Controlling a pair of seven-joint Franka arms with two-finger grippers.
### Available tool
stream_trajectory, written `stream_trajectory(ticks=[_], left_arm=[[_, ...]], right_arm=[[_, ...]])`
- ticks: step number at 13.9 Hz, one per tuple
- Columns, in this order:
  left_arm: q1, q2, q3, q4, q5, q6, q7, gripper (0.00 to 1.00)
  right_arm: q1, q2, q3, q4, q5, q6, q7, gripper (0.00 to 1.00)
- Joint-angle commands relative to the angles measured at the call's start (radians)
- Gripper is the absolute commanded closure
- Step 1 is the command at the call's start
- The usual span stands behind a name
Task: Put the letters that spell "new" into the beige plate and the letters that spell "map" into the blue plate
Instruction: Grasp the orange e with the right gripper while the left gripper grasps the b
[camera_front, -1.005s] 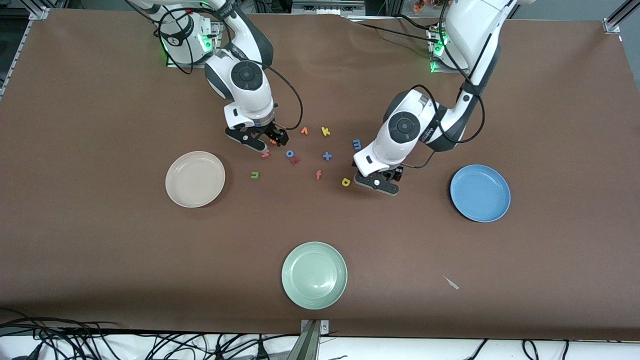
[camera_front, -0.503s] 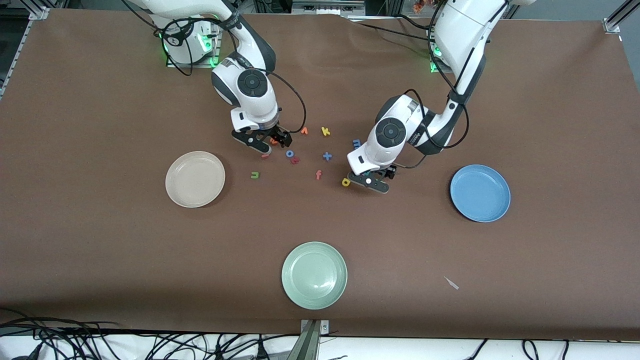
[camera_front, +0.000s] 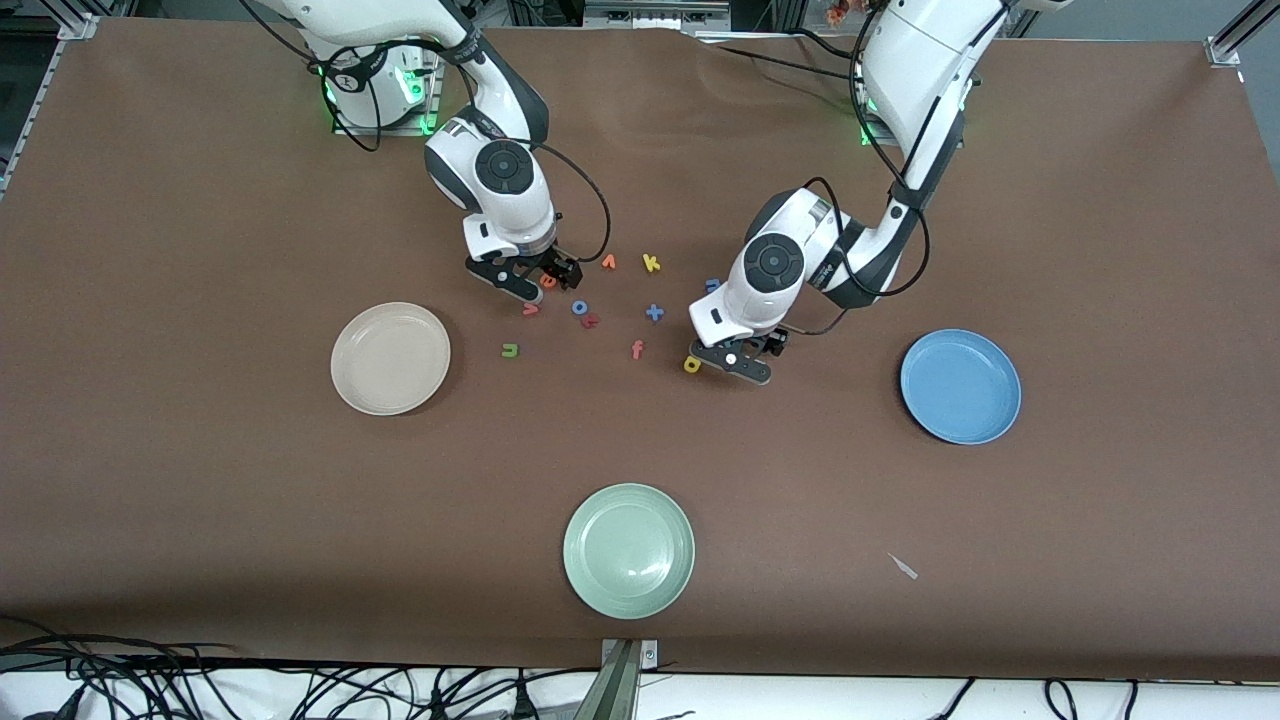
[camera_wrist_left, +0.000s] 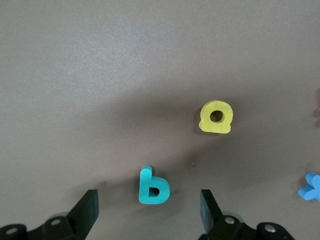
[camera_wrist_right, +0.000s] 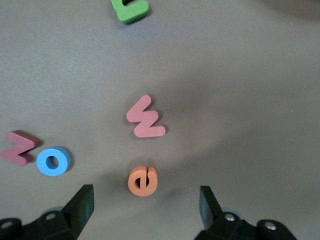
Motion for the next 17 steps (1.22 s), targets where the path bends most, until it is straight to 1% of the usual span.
stream_trajectory(ticks=[1, 2, 4, 6, 9, 11, 12, 13, 16, 17], left_arm=[[-0.016, 0.03, 0.011, 0.026, 0.053, 0.007, -0.013, 0.14], [-0.015, 0.039, 0.013, 0.034, 0.061, 0.007, -0.022, 0.15], [-0.016, 0.043, 0.011, 0.037, 0.062, 0.007, -0.03, 0.22], [-0.016, 0.043, 0.013, 0.047, 0.062, 0.006, -0.032, 0.32], [-0.016, 0.045, 0.013, 0.049, 0.062, 0.006, -0.032, 0.44], [-0.016, 0.047, 0.013, 0.049, 0.062, 0.006, -0.032, 0.58], [-0.015, 0.047, 0.013, 0.049, 0.062, 0.006, -0.033, 0.58], [-0.015, 0.047, 0.015, 0.049, 0.062, 0.006, -0.033, 0.63], [-0.013, 0.047, 0.015, 0.047, 0.062, 0.006, -0.032, 0.83], [-0.009, 0.042, 0.016, 0.049, 0.062, -0.005, -0.026, 0.85]], right_arm=[[0.012, 0.014, -0.004, -0.01, -0.025, 0.032, 0.03, 0.09], [0.013, 0.019, -0.004, -0.011, -0.025, 0.042, 0.03, 0.1], [0.013, 0.027, -0.007, -0.01, -0.025, 0.049, 0.03, 0.12], [0.013, 0.036, -0.009, -0.01, -0.042, 0.054, 0.03, 0.15], [0.013, 0.04, -0.012, -0.01, -0.048, 0.065, 0.03, 0.25], [0.013, 0.042, -0.014, -0.01, -0.05, 0.066, 0.028, 0.32], [0.013, 0.048, -0.018, -0.008, -0.062, 0.066, 0.03, 0.35], [0.013, 0.05, -0.018, -0.008, -0.069, 0.068, 0.03, 0.39], [0.012, 0.05, -0.02, -0.007, -0.071, 0.071, 0.028, 0.51], [0.012, 0.05, -0.024, -0.005, -0.073, 0.071, 0.028, 0.53]])
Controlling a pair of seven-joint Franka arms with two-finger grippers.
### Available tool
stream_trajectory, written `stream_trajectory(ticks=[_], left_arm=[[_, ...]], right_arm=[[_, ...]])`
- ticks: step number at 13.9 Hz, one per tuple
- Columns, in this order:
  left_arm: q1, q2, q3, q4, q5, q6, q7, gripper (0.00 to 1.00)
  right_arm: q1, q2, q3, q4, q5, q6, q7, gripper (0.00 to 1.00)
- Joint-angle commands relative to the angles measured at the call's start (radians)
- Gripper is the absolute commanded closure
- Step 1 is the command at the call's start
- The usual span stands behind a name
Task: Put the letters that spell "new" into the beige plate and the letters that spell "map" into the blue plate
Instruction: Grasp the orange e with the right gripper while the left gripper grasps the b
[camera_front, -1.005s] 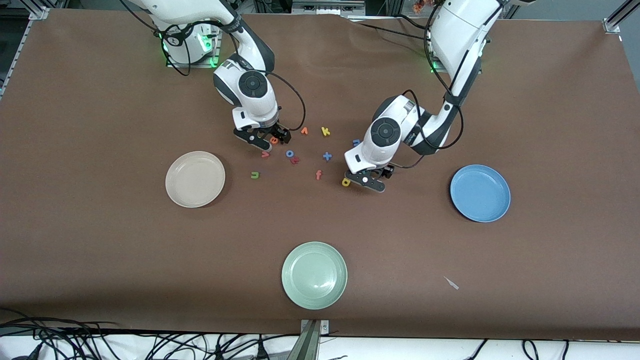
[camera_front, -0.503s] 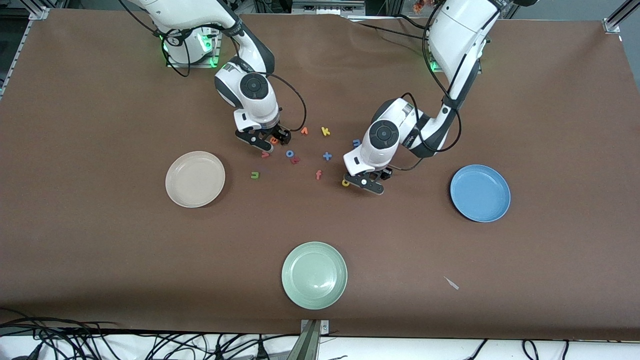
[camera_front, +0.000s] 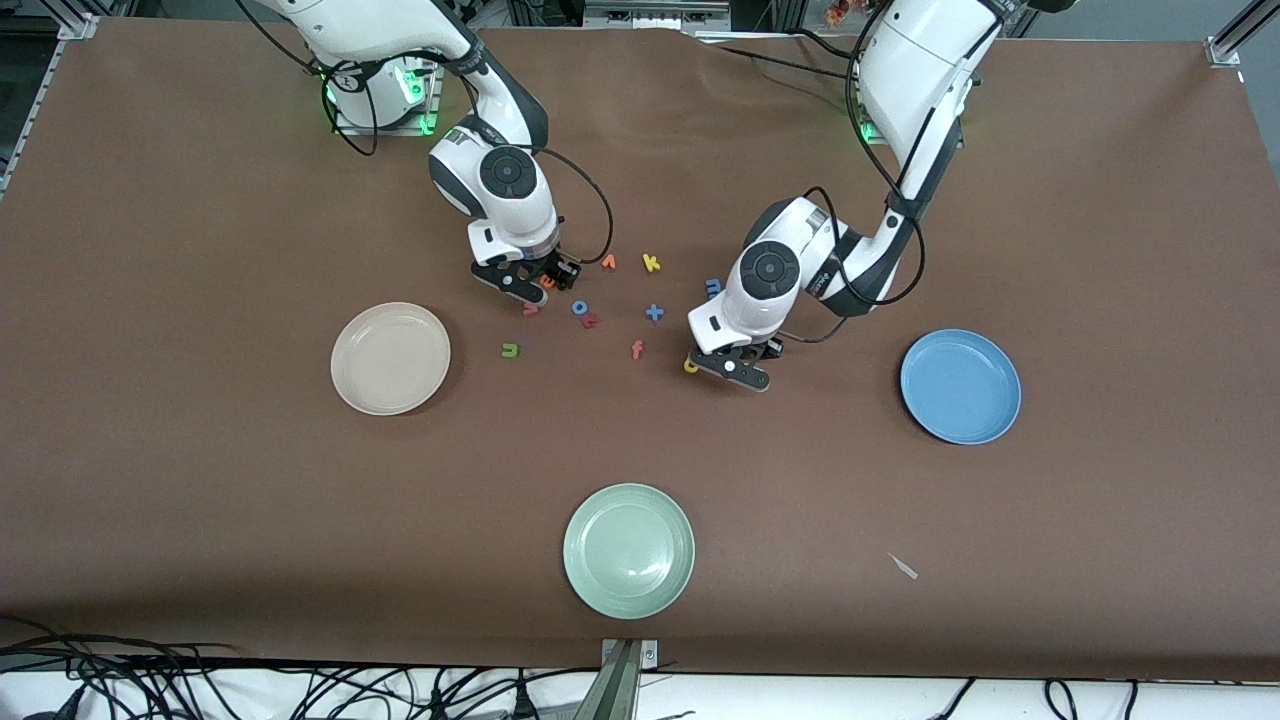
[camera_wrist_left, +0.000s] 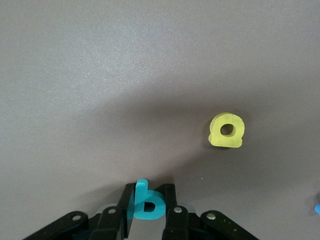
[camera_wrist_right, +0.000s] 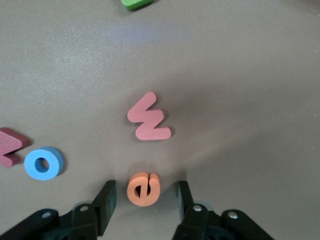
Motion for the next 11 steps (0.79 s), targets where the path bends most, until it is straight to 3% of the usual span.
stream_trajectory(ticks=[1, 3, 5, 6, 11], left_arm=[[0.0, 0.002, 0.012, 0.02, 0.029, -0.02, -0.011, 0.88], [0.026, -0.018, 0.016, 0.056, 0.029, -0.102, 0.012, 0.88], [0.061, -0.018, 0.013, 0.16, 0.029, -0.277, 0.078, 0.88], [0.081, -0.018, 0.013, 0.194, 0.029, -0.341, 0.116, 0.88], [0.236, -0.067, 0.016, 0.207, 0.031, -0.521, 0.349, 0.88]], right_arm=[[0.005, 0.01, -0.019, -0.004, -0.03, 0.011, 0.024, 0.54], [0.005, 0.01, -0.024, -0.001, -0.032, 0.011, 0.023, 0.57], [0.004, 0.01, -0.025, -0.001, -0.039, 0.009, 0.02, 0.58], [0.004, 0.01, -0.025, -0.001, -0.042, 0.009, 0.02, 0.63], [0.004, 0.01, -0.031, 0.001, -0.044, 0.006, 0.015, 0.74]])
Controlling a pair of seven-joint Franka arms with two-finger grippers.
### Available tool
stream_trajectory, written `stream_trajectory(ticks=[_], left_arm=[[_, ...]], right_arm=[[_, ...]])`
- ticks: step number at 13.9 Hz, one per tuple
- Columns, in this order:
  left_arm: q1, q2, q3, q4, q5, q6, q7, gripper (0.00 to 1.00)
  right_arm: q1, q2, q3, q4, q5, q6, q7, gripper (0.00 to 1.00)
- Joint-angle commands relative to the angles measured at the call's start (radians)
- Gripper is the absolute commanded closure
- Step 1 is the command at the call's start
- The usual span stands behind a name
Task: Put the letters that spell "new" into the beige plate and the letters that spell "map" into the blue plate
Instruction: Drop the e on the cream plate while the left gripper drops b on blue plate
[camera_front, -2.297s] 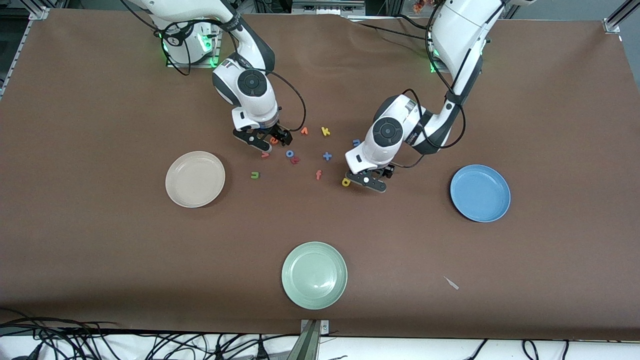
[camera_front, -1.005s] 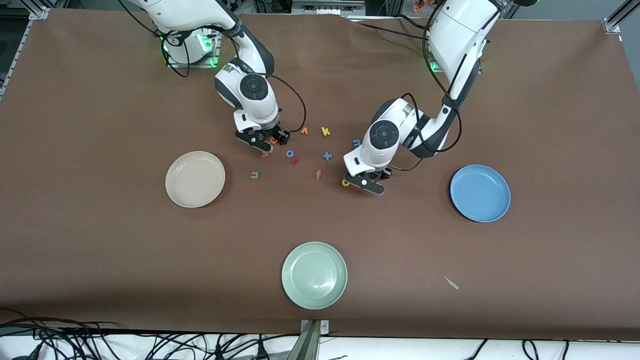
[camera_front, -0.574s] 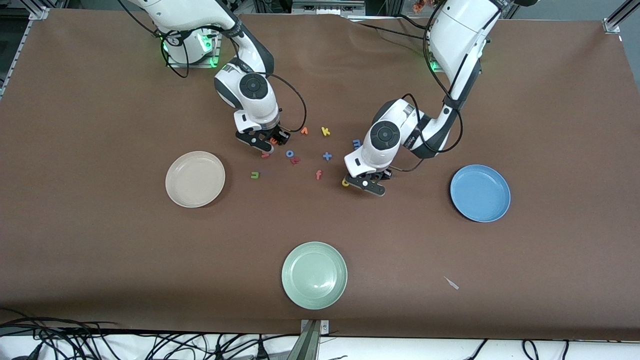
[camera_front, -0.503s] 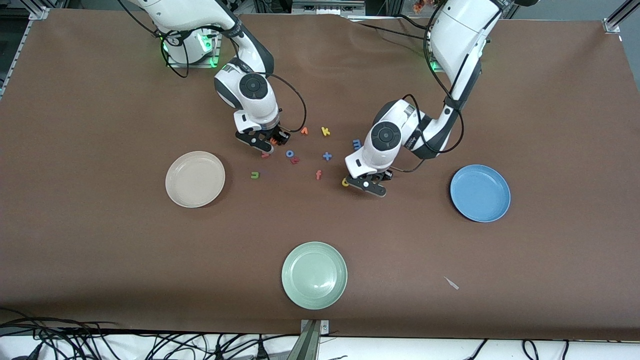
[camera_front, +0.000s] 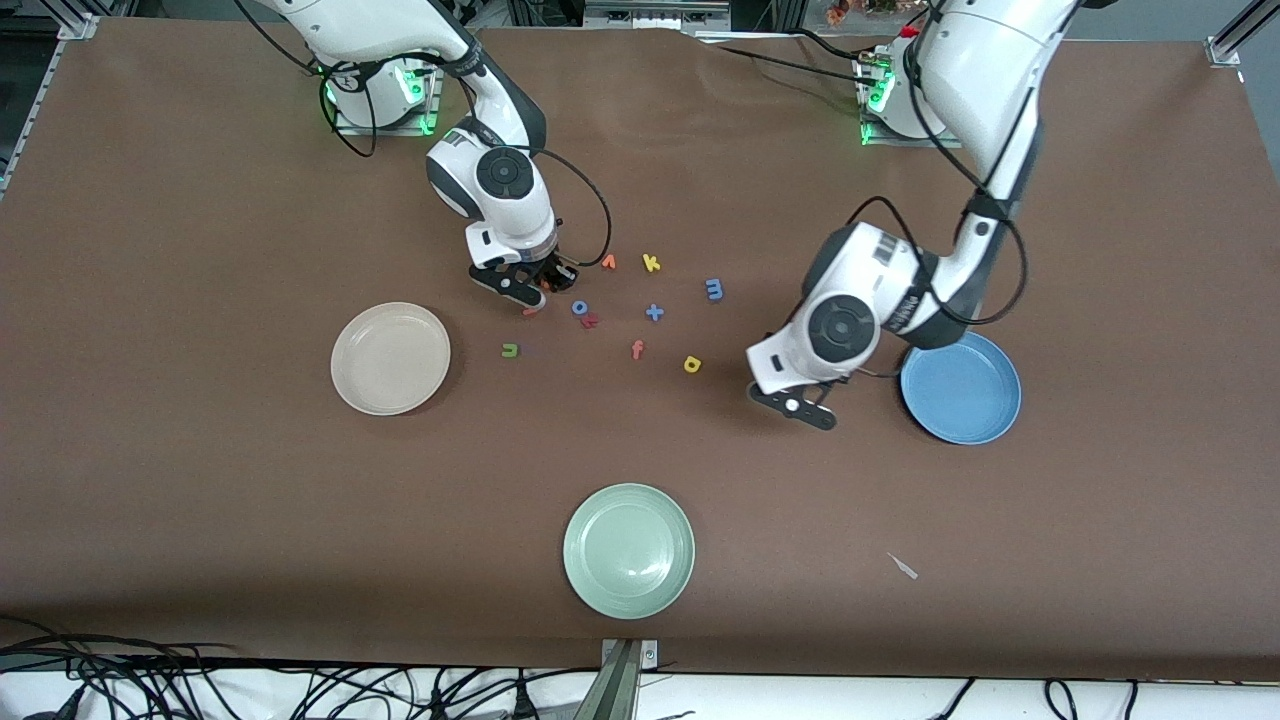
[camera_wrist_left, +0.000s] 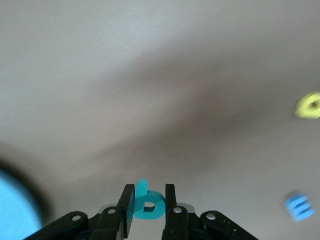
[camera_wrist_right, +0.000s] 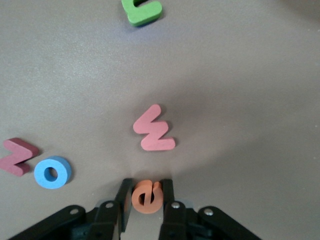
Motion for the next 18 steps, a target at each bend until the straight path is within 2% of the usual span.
stream_trajectory(ticks=[1, 3, 5, 7, 9, 10, 11, 12, 14, 18], left_arm=[[0.105, -0.036, -0.008, -0.009, 0.024, -0.063, 0.173, 0.88], [0.175, -0.034, -0.008, -0.012, 0.082, -0.083, 0.261, 0.88], [0.234, -0.026, -0.009, -0.013, 0.167, -0.083, 0.306, 0.88], [0.277, 0.0, -0.009, -0.013, 0.176, -0.08, 0.352, 0.88], [0.312, 0.025, -0.009, -0.015, 0.219, -0.08, 0.387, 0.84], [0.32, 0.032, -0.009, -0.013, 0.24, -0.08, 0.408, 0.62], [0.318, 0.034, -0.009, -0.012, 0.254, -0.08, 0.425, 0.14], [0.311, 0.029, -0.011, -0.009, 0.254, -0.08, 0.413, 0.0], [0.308, 0.016, -0.023, -0.01, 0.227, -0.08, 0.363, 0.0], [0.309, -0.055, -0.103, -0.065, 0.103, -0.076, 0.066, 0.0]], right_arm=[[0.002, 0.01, -0.02, -0.003, -0.033, -0.004, 0.01, 0.74], [-0.002, -0.008, -0.031, 0.0, -0.033, -0.012, -0.023, 0.74], [-0.005, -0.05, -0.05, 0.023, -0.028, -0.116, -0.101, 0.74], [-0.007, -0.059, -0.067, 0.081, -0.016, -0.243, -0.167, 0.74], [-0.016, -0.079, -0.086, 0.104, 0.016, -0.309, -0.253, 0.74], [-0.018, -0.1, -0.106, 0.107, 0.048, -0.326, -0.323, 0.74], [-0.016, -0.114, -0.129, 0.106, 0.082, -0.343, -0.399, 0.74], [-0.016, -0.126, -0.158, 0.106, 0.095, -0.368, -0.469, 0.74], [-0.016, -0.148, -0.22, 0.106, 0.096, -0.4, -0.606, 0.74], [-0.016, -0.169, -0.342, 0.103, 0.098, -0.417, -0.836, 0.72]])
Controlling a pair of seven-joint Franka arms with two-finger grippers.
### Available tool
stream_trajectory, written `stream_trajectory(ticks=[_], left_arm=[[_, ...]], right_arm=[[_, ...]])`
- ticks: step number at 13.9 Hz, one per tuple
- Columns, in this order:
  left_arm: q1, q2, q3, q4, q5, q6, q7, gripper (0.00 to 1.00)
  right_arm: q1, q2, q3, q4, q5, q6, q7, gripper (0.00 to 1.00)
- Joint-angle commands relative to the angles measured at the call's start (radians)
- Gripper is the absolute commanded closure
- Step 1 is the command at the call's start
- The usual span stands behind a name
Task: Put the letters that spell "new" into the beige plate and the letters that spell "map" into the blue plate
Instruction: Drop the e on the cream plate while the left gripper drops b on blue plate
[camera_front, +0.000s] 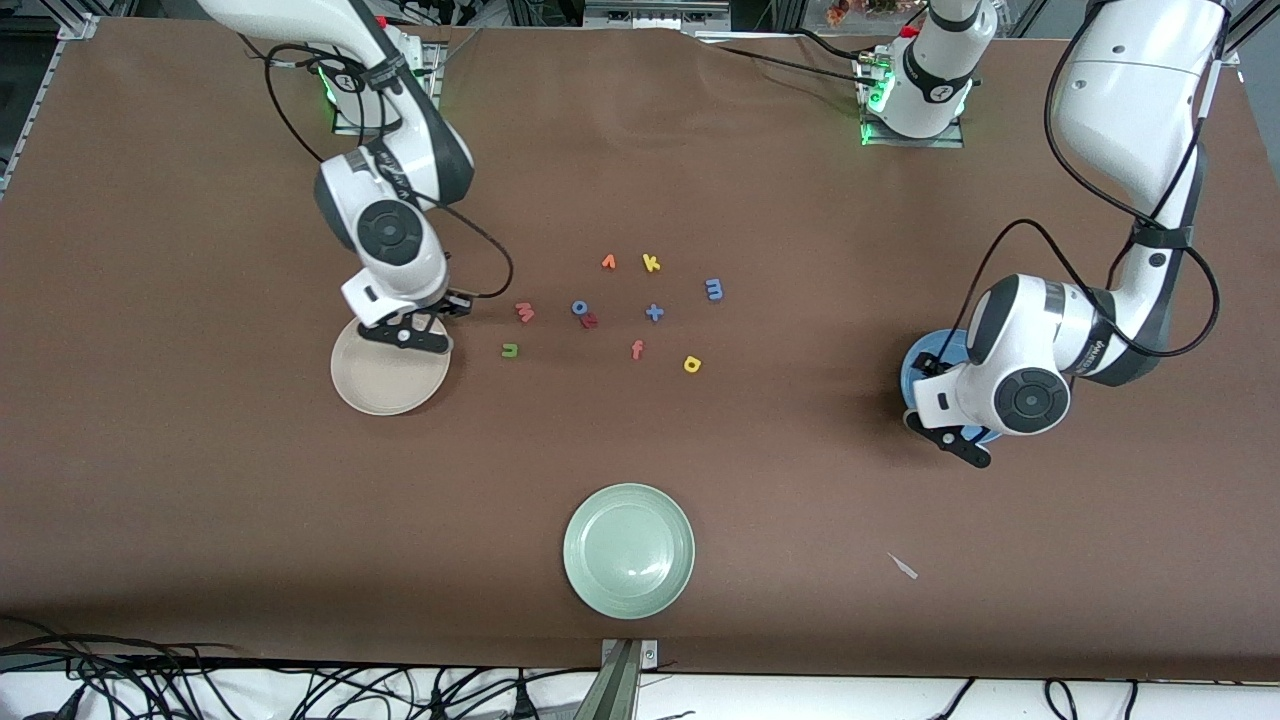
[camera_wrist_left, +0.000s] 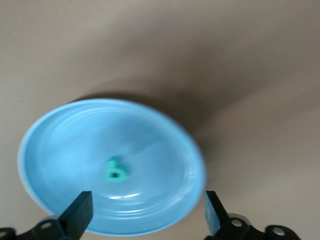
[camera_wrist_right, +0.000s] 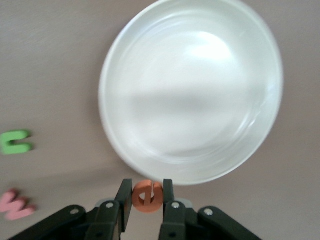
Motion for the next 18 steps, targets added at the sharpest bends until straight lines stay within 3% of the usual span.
stream_trajectory(ticks=[1, 4, 5, 8, 11, 15, 18], left_arm=[[0.0, -0.078, -0.066, -0.065, -0.052, -0.004, -0.204, 0.0], [0.009, -0.136, -0.149, -0.174, -0.061, 0.104, -0.413, 0.0], [0.01, -0.166, -0.172, -0.23, -0.061, 0.161, -0.474, 0.0], [0.01, -0.213, -0.255, -0.373, -0.063, 0.327, -0.687, 0.0], [0.0, -0.212, -0.332, -0.449, -0.06, 0.465, -0.888, 0.0], [-0.08, -0.16, -0.378, -0.45, -0.058, 0.528, -1.065, 0.0], [-0.144, -0.112, -0.376, -0.441, -0.049, 0.571, -1.145, 0.0]], right_arm=[[0.002, -0.027, -0.057, -0.012, 0.022, -0.017, -0.126, 0.7], [0.003, -0.027, -0.058, -0.014, 0.047, -0.017, -0.122, 0.26], [0.003, -0.027, -0.055, -0.014, 0.057, -0.017, -0.117, 0.22], [0.008, -0.027, -0.04, -0.011, 0.079, -0.017, -0.078, 0.18], [0.02, -0.014, 0.044, -0.008, 0.172, 0.029, 0.06, 0.18], [0.118, 0.047, 0.07, -0.006, 0.171, 0.155, 0.293, 0.17], [0.16, 0.085, 0.069, -0.006, 0.159, 0.217, 0.373, 0.09]])
